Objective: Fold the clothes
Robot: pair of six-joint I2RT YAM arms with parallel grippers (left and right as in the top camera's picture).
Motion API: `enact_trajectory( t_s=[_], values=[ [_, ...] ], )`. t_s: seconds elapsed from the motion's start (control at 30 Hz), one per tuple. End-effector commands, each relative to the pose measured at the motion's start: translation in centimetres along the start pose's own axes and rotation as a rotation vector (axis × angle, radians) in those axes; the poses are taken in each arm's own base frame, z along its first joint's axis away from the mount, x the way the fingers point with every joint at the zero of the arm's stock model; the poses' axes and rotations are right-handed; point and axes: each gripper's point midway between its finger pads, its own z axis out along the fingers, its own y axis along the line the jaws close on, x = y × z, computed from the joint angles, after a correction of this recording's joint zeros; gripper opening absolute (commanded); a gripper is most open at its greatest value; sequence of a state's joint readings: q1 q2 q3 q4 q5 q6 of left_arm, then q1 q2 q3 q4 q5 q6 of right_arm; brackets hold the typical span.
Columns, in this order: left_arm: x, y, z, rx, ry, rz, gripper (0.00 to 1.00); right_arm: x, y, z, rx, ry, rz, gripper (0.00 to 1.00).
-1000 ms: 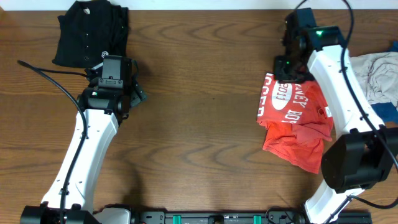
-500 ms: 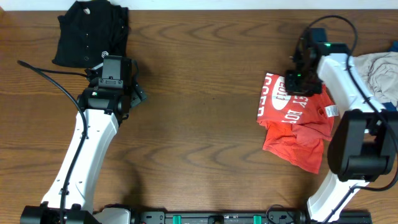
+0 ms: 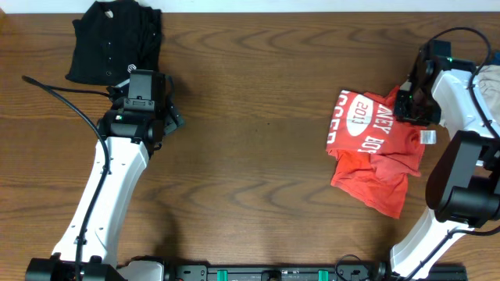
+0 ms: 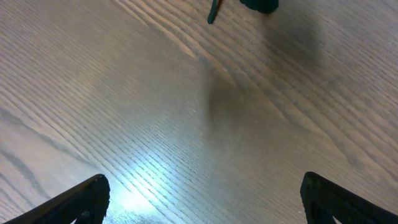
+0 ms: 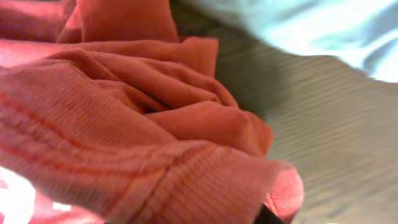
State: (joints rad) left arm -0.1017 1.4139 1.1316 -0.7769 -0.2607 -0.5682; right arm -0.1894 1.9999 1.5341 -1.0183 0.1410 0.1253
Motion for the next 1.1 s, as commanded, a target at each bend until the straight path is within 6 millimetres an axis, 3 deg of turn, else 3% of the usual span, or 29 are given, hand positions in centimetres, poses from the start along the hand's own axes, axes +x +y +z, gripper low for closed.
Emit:
enact_trajectory(
  t_s=[0.0, 0.17, 0.4, 0.47, 0.57, 0.67, 0.77, 0.87, 0.93, 1.07],
  values=[
    [0.6, 0.3, 0.5, -0.015, 0.017, 0.018, 0.98, -0.4, -3.6, 0.3, 0.186, -0.023, 0.090, 0.29],
    [0.6, 0.4, 0.5, -0.017, 0.019, 0.019, 0.98, -0.8, -6.9, -0.7, 0.383, -0.083, 0.211, 0.29],
    [0.7, 0.4, 0.5, -0.018, 0.022, 0.020, 0.98, -0.5, -8.2, -2.1, 0.460, -0.090, 0.277, 0.33],
    [0.7, 0.4, 0.5, -0.018, 0.022, 0.020, 0.98, -0.5, -7.8, -2.8, 0.430, -0.077, 0.278, 0.33],
    [0.7, 0.4, 0.5, -0.018, 0.022, 0.020, 0.98, -1.1, -5.9, -4.4, 0.321, -0.075, 0.257, 0.28],
    [0.7, 0.4, 0.5, -0.019, 0.022, 0.020, 0.98, -2.2, -3.1, -7.3, 0.170, -0.125, 0.174, 0.26],
    [0.7, 0.4, 0.5, -0.018, 0.022, 0.020, 0.98, -3.0, 2.0, -10.5, -0.073, -0.189, -0.027, 0.27],
    [0.6, 0.4, 0.5, -0.016, 0.018, 0.018, 0.98, -2.3, 7.5, -12.7, -0.300, -0.232, -0.242, 0.31],
    [0.5, 0.3, 0.5, -0.015, 0.017, 0.018, 0.98, -1.8, 8.9, -12.4, -0.322, -0.222, -0.297, 0.32],
    [0.6, 0.4, 0.5, -0.016, 0.019, 0.019, 0.98, -1.0, 11.0, -9.0, -0.322, -0.162, -0.347, 0.32]
  ],
)
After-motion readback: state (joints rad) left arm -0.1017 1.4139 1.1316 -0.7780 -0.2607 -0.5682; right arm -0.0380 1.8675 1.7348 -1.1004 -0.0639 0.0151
